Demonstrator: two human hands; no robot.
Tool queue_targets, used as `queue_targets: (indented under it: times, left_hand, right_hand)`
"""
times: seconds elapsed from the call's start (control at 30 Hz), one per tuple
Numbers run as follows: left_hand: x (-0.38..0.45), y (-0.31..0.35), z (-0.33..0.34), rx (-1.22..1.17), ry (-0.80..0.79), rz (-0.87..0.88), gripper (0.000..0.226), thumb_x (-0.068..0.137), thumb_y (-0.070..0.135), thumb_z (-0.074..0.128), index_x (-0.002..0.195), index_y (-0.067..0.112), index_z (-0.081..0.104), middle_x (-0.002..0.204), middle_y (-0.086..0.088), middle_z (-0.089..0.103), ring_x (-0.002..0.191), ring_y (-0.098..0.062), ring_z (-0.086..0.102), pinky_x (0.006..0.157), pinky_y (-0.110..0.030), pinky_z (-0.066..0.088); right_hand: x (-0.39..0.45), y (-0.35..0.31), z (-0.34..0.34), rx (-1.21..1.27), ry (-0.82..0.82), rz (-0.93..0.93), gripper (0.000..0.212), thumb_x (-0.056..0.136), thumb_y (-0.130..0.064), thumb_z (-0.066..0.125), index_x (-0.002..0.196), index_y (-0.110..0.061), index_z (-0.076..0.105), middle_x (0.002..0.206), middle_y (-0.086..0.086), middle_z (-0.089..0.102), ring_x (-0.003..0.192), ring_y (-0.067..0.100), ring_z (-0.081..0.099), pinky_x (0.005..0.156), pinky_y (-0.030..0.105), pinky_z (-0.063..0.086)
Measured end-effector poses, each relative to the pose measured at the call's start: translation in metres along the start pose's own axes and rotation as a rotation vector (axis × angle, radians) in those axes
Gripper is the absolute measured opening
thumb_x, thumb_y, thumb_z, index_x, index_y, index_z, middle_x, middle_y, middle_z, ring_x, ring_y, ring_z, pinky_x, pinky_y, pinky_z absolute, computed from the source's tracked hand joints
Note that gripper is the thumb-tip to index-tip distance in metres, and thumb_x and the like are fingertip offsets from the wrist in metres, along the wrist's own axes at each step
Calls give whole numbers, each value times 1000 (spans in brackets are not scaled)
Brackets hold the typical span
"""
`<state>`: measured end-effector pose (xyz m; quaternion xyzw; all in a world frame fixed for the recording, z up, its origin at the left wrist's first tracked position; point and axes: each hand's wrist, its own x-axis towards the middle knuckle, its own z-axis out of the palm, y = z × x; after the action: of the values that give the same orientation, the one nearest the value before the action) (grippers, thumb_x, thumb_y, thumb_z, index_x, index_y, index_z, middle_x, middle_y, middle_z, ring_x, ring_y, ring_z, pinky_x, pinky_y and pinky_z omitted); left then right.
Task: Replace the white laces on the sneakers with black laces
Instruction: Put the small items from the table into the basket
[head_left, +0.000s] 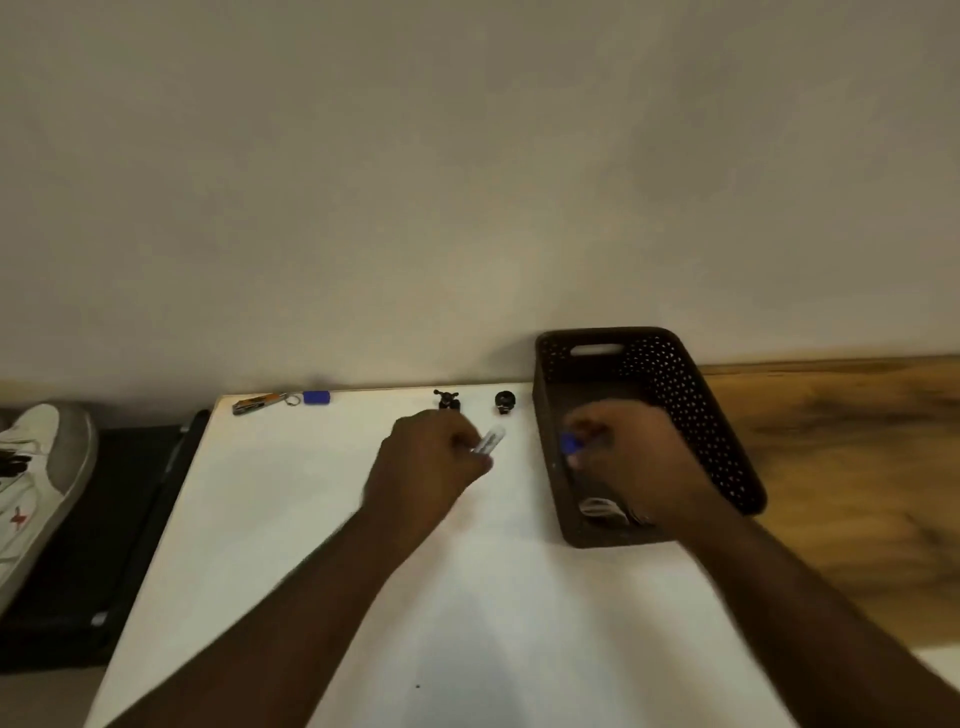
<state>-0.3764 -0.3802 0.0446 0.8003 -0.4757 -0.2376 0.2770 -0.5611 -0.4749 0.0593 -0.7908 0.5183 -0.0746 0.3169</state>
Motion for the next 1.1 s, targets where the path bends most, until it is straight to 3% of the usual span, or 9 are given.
queue_targets:
  times: [0.1, 0.2, 0.37, 0.47, 0.6, 0.73, 0.9, 0.97, 1.1]
  left_hand:
    - [25, 66, 30, 132, -97, 160, 11, 77, 24, 75, 87, 22, 70, 91, 1, 69, 85, -19, 64, 74, -30, 52]
    - [52, 110, 70, 391, -218, 218, 19, 86, 11, 64, 105, 16, 65, 109, -9, 64, 99, -29, 64, 80, -36, 51]
    - [69, 119, 114, 680, -337, 209, 32, 90, 12, 60, 122, 11, 57, 123, -11, 59, 113, -31, 59, 87, -39, 49]
    - [72, 115, 126, 802, -338, 229, 31, 87, 10, 62, 118, 13, 60, 121, -8, 61, 112, -29, 60, 84, -39, 48]
    - [76, 113, 133, 906, -340, 294, 26, 89, 17, 60, 115, 18, 58, 119, -5, 63, 111, -26, 60, 100, -43, 35]
    - [71, 114, 121, 827, -251, 340, 19, 88, 18, 60, 107, 21, 59, 110, -3, 66, 105, -24, 61, 103, -40, 29]
    - [34, 55, 48, 299, 174, 433, 13, 88, 18, 61, 91, 21, 73, 89, 1, 71, 86, -23, 65, 83, -37, 47]
    - [23, 1, 15, 175, 278, 320, 9, 85, 14, 68, 90, 15, 75, 90, -3, 73, 86, -27, 67, 80, -40, 51]
    - [33, -94, -43, 290, 266, -16, 17, 90, 13, 62, 103, 14, 73, 107, -5, 69, 102, -28, 62, 87, -39, 47]
  right_hand:
    - [13, 45, -37, -206, 32, 109, 31, 79, -9, 73, 109, -19, 69, 107, 3, 68, 96, 18, 61, 83, 27, 50]
    - [23, 72, -37, -318, -56, 127, 23, 83, -10, 68, 104, -19, 69, 109, 4, 67, 100, 22, 62, 81, 27, 47]
    - [34, 89, -16, -378, -108, 57, 19, 88, -17, 57, 104, -20, 66, 111, 9, 63, 98, 28, 62, 85, 39, 52]
    - [39, 91, -10, -409, -130, 72, 22, 89, -16, 59, 111, -16, 63, 116, 11, 60, 103, 29, 60, 87, 41, 52]
    - [43, 92, -7, -426, -155, 80, 25, 90, -18, 60, 115, -14, 62, 120, 12, 59, 107, 29, 59, 89, 40, 51]
    - [39, 88, -11, -299, -55, 69, 22, 88, -15, 61, 108, -18, 66, 115, 7, 62, 102, 24, 61, 90, 39, 52]
    - [33, 44, -13, -80, 110, -66, 11, 84, -13, 67, 92, -18, 72, 92, -3, 67, 85, 12, 63, 77, 24, 50]
    - [34, 7, -1, -11, 110, -174, 8, 85, -14, 68, 91, -14, 74, 91, -3, 68, 80, 11, 62, 75, 22, 49]
    - [51, -66, 53, 54, 49, -335, 9, 81, -14, 71, 89, -9, 74, 91, 4, 71, 86, 17, 64, 78, 28, 50]
